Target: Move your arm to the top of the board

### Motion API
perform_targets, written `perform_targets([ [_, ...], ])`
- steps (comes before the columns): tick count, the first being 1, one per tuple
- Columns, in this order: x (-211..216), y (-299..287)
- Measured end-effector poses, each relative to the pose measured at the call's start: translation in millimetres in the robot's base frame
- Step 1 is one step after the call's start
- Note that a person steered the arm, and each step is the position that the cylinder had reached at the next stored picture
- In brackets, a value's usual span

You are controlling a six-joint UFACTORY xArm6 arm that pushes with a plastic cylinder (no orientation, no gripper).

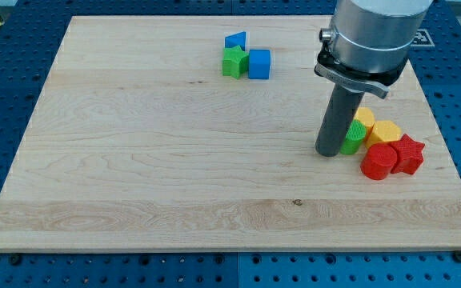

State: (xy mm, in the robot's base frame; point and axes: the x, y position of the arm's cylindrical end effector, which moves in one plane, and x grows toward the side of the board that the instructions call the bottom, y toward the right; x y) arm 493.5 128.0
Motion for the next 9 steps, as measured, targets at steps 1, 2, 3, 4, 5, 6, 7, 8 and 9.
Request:
perform_targets([
  [1, 0, 0],
  [2, 14, 0],
  [3, 12, -1],
  [4, -17, -28],
  [5, -30, -78],
  [6, -41, -126],
  [7, -54, -168],
  [8, -113, -180],
  [9, -217, -176],
])
